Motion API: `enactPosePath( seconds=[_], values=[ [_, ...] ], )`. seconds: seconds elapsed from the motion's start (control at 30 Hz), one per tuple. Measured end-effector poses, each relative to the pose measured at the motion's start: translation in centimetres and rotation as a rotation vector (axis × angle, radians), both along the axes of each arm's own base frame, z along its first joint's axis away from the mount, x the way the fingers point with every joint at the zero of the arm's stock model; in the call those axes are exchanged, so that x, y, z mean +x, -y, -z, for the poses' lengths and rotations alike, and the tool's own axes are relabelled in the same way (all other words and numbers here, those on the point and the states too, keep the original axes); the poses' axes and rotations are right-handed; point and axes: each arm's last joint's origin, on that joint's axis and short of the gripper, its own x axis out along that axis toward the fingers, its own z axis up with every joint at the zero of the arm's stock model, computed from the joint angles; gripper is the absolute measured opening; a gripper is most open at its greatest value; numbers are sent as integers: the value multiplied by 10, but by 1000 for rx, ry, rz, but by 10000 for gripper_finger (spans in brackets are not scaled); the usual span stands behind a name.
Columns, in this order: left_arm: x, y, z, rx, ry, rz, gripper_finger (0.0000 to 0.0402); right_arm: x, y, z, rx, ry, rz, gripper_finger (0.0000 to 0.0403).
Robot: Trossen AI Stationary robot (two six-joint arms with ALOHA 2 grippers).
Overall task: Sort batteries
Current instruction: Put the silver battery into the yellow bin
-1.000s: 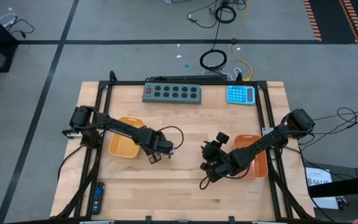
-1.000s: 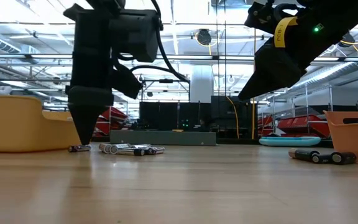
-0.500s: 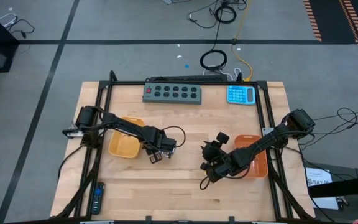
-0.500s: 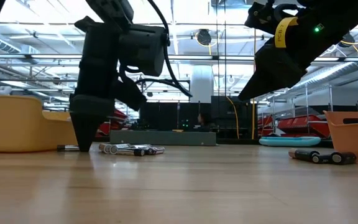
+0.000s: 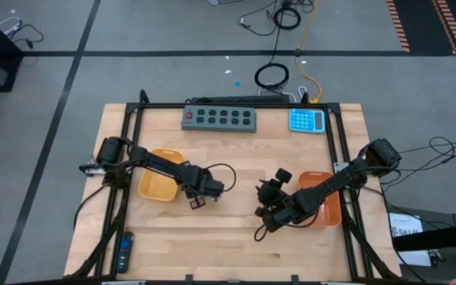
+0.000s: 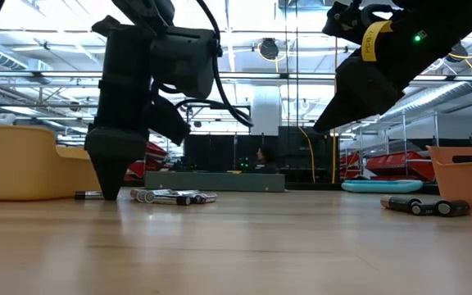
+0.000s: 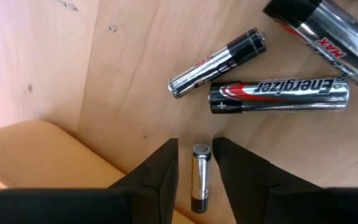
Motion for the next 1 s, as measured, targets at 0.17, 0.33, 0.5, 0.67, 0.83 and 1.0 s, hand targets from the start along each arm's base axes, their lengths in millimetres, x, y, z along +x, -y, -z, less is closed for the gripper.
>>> enactPosePath(
  seconds=[0.17,0.33,0.5,0.67,0.83,1.0],
  values=[
    [-6,4,4,-2,-21,-4,133,-1,-2,0,1,2,-7,107],
    [-9,9,4,-19,-47,31,113,-1,-2,0,2,4,-7,107],
    [-15,15,3,-34,-101,69,50,0,-2,0,5,10,-7,107],
    [-18,22,3,-17,-122,128,15,1,-3,-1,10,20,-8,107],
    [-18,30,1,28,-109,192,15,1,-3,-1,10,21,-8,107],
    [-7,45,-16,79,-37,253,1,1,-3,-1,9,20,-9,107]
  ],
)
